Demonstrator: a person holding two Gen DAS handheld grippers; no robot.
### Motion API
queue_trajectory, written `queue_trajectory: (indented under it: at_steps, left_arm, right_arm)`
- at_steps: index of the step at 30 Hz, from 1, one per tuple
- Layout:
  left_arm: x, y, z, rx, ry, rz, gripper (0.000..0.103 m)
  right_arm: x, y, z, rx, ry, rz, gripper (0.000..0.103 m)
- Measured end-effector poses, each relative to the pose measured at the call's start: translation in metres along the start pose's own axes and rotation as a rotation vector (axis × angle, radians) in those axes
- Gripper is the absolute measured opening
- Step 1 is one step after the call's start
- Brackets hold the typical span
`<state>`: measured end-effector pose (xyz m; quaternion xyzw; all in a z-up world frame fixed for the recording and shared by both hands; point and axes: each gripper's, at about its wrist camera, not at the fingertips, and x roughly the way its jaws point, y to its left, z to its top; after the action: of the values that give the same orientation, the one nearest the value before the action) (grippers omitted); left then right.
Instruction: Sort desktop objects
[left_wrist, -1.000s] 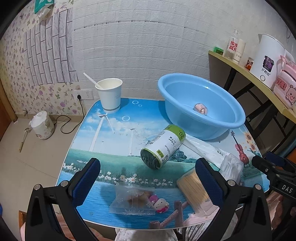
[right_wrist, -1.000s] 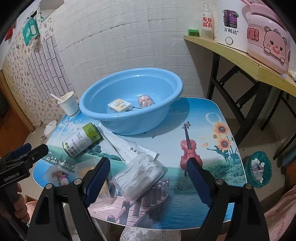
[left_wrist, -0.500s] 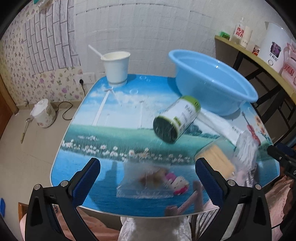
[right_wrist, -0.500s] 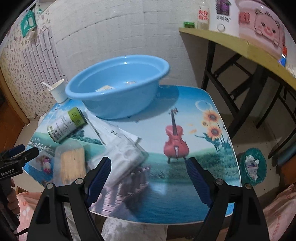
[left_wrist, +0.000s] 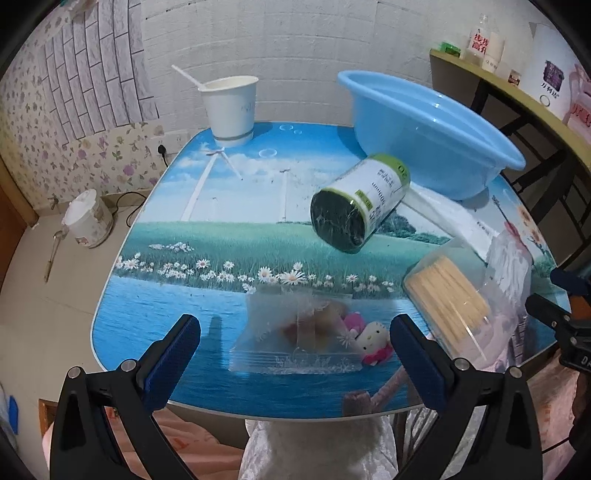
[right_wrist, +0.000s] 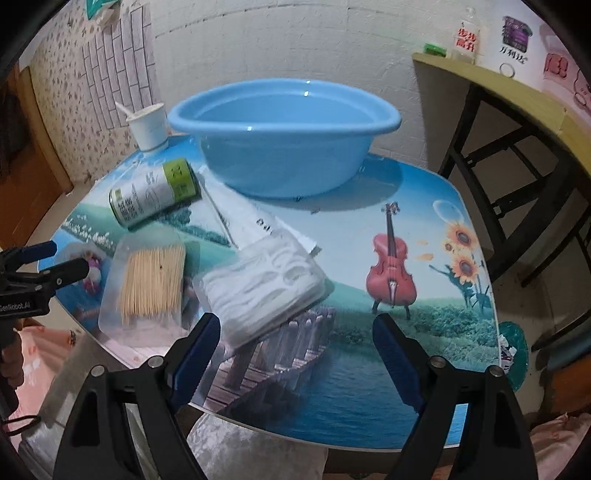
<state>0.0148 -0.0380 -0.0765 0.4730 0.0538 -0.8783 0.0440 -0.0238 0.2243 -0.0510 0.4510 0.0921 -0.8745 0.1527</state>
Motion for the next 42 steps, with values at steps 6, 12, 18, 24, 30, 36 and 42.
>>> queue_trajectory:
  at_steps: [6, 12, 18, 24, 30, 36, 42]
  left_arm:
    - [0.005, 0.004, 0.001, -0.015, 0.0, -0.012, 0.103]
    - [0.003, 0.009, -0.001, -0.003, 0.003, -0.028, 0.103]
    - [-0.003, 0.018, -0.002, -0.019, 0.016, -0.032, 0.103]
    - [-0.003, 0.026, -0.001, -0.022, 0.01, -0.012, 0.103]
    - [0.003, 0.038, 0.002, -0.039, 0.015, 0.01, 0.103]
    - [0.012, 0.034, 0.007, -0.003, 0.016, 0.005, 0.103]
    - [0.019, 0.023, 0.016, 0.05, 0.0, 0.002, 0.103]
  right_arm:
    - [0.005, 0.006, -0.001, -0.055, 0.0, 0.015, 0.086]
    - [0.012, 0.008, 0.002, -0.082, 0.0, 0.024, 0.086]
    - [0.021, 0.007, 0.009, -0.103, -0.003, 0.032, 0.086]
    - [0.034, 0.011, 0.015, -0.111, -0.002, 0.046, 0.086]
    - [0.038, 0.01, 0.017, -0.089, -0.008, 0.072, 0.084]
    - [0.034, 0.002, 0.016, -0.063, -0.012, 0.077, 0.084]
    - [0.03, -0.011, 0.013, -0.037, -0.003, 0.037, 0.084]
